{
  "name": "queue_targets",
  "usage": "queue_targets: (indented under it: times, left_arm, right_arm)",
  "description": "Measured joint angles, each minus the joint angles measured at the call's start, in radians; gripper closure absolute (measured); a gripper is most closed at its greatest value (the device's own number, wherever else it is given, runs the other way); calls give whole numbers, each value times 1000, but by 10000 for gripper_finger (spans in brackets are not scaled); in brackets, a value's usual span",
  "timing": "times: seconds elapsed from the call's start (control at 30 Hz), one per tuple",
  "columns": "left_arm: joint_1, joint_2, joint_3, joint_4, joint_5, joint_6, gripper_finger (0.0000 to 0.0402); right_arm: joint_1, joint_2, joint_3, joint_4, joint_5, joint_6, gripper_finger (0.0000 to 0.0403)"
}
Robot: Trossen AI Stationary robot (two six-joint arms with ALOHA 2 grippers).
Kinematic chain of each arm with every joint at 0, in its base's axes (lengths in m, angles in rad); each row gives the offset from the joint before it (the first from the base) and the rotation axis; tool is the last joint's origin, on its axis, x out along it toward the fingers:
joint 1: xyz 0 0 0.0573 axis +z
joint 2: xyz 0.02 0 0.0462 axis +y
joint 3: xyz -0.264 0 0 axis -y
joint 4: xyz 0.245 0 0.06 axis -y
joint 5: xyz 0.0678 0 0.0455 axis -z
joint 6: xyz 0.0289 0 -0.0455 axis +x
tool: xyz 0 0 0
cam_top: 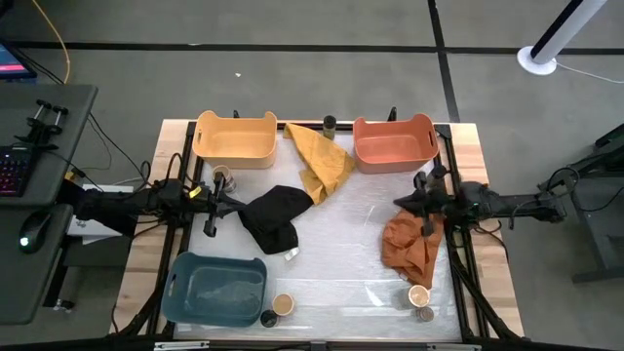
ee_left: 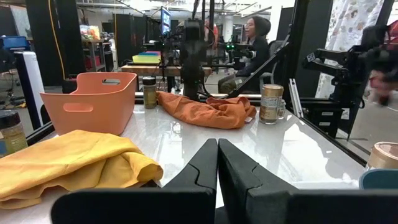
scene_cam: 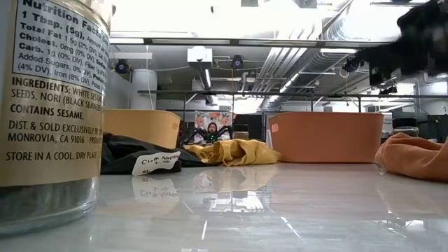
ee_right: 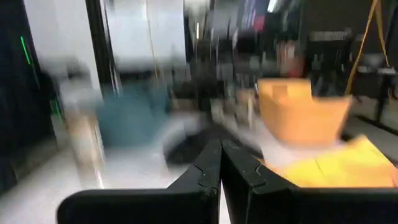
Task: Sort spices by type
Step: Put the right gold seasoning bottle into the orange bin
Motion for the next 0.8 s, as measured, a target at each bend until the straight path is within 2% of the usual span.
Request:
queue_targets:
  times: [0.07, 0.13, 0.17, 0.23, 0.3, 0.43, 0.57, 0.67, 0.8]
  left_arm:
    - [0, 0, 0, 0, 0, 0, 401]
    - [0, 0, 0, 0, 0, 0, 401]
    - [0, 0, 0, 0, 0, 0, 401]
    - [0, 0, 0, 0, 0, 0, 401]
    - [0, 0, 0, 0, 0, 0, 401]
    - [0, 0, 0, 0, 0, 0, 401]
    - [0, 0, 0, 0, 0, 0, 401]
    - [0, 0, 0, 0, 0, 0, 401]
    - [0, 0, 0, 0, 0, 0, 401]
  right_arm:
    - [0, -1, 0, 229, 50, 161, 402]
    - [-1, -1, 3, 435, 178, 288, 402]
    - [-1, -1, 11, 486, 234, 328, 402]
    - [-1, 7, 51, 486, 267, 355, 402]
    - [-1, 32, 118, 404, 226, 374, 402]
    - [-1, 152, 291, 188, 63, 467, 402]
    - [-1, 309, 505, -68, 26, 546, 395]
    - [3, 450, 681, -338, -21, 599, 363]
    - [45, 657, 903, -691, -142, 718, 294]
